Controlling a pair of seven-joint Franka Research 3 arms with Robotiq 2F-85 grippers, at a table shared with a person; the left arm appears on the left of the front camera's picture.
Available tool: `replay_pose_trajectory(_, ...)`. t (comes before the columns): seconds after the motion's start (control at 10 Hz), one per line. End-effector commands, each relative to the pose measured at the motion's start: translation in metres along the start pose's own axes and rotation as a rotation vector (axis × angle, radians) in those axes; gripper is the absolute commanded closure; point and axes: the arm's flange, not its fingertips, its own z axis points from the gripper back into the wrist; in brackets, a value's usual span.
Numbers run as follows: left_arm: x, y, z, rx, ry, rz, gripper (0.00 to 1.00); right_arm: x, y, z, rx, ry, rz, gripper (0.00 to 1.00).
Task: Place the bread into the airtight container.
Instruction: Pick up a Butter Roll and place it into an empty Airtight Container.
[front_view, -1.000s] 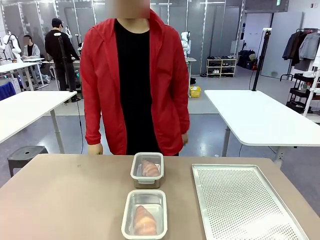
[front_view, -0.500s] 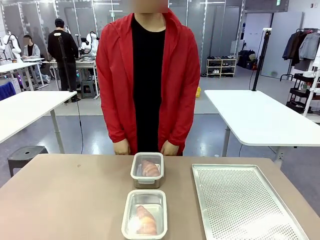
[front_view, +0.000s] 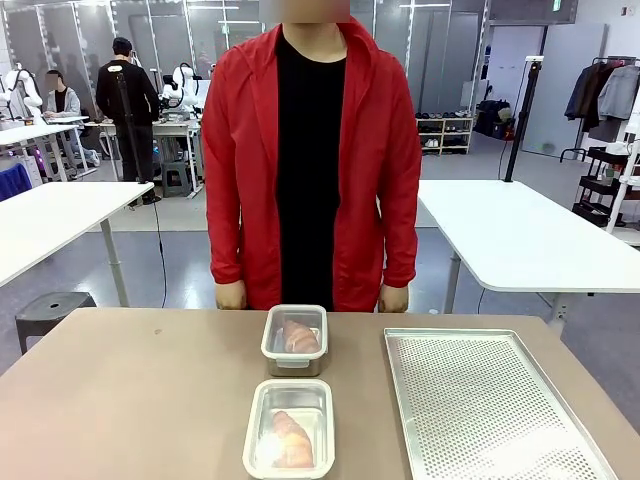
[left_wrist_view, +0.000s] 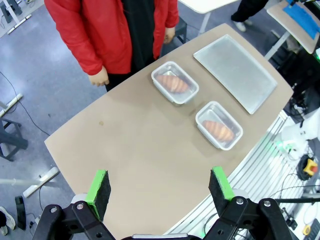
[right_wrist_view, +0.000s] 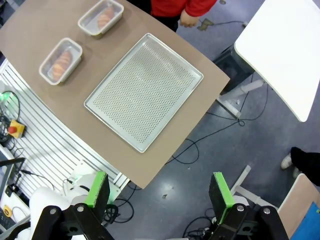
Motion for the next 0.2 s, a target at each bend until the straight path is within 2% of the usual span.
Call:
replay_pose_trajectory(0.0, -0.0002, -0.0015, 0.0008, -0.013, -0.006, -0.008, 0.0, 0.0008, 0.0006, 0.0001, -0.011, -0.001, 0.001, 0.0)
replay_pose_trajectory(0.1, -0.0002, -0.0015, 0.0008, -0.013, -0.006, -0.008, 0.0, 0.0008, 0.0006, 0.0001, -0.011, -0.001, 0.001, 0.0)
